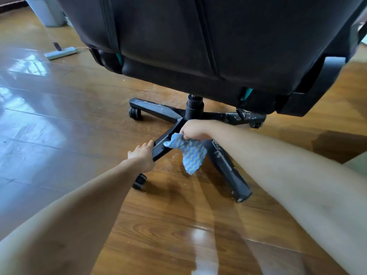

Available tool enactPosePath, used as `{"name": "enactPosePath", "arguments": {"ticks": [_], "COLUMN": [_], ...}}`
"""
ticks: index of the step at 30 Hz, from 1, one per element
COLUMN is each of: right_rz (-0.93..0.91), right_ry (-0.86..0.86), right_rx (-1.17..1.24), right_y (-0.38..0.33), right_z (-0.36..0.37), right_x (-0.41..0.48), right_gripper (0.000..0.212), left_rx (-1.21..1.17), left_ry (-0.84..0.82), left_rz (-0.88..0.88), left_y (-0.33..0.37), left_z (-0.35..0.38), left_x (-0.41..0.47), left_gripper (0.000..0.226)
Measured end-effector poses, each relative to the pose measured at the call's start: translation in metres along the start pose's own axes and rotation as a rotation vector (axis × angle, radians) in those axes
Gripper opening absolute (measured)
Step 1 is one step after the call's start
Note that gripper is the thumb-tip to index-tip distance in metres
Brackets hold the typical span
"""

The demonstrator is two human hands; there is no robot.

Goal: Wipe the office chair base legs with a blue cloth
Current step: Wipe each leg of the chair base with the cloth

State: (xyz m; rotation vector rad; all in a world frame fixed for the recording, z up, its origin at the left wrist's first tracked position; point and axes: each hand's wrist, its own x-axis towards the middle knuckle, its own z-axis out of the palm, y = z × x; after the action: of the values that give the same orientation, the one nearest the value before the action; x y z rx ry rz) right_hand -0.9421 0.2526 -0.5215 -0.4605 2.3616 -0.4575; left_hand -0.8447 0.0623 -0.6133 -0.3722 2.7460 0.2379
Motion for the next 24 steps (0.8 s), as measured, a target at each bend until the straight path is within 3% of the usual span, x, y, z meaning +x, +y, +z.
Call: {"name": "enactPosePath", "arguments": {"ticks": [3, 7, 12, 14, 19, 22, 24], "right_rz": [0.039, 0.098, 0.115, 0.125, 0.114, 0.044, 0.026], "right_ry": [-0.102, -0.176, -0.296, -0.238, -0.088, 0.277, 0.424], "right_rx": [0.01, 0.055, 0.118, 0.157, 0.179, 0.214, 0.264], "right_y": [-0.002, -0.005, -0.013, -0.012, 0.002, 0.013, 0.024], "right_z": [-0.022, -0.025, -0.025, -0.026, -0.03, -0.042, -0.048], "right_x": [-0.004, -0.003, -0.007, -0.008, -0.005, -0.002, 0.003], "right_gripper": [0.025, 0.012, 0.023, 0.023, 0.021, 0.017, 0.03], "left_rx": [0.189, 0.366, 0.288, 0.201, 0.085, -0.016, -0.063], "left_ry": [0.072, 0.192, 0.377, 0.427, 0.37, 0.408, 0.37], "left_rz": [-0.061, -0.167, -0.14, -0.086, -0.011, -0.137, -0.226], "left_y": [-0.008, -0.008, 0.011, 0.023, 0.05, 0.057, 0.057], "left_z": [-0.009, -0.015, 0.004, 0.015, 0.025, 0.022, 0.026], "left_x": [0.003, 0.002, -0.009, -0.015, -0.013, -0.011, -0.012], "left_gripper": [0.07, 0.057, 0.063, 0.066, 0.083, 0.094, 0.097]}}
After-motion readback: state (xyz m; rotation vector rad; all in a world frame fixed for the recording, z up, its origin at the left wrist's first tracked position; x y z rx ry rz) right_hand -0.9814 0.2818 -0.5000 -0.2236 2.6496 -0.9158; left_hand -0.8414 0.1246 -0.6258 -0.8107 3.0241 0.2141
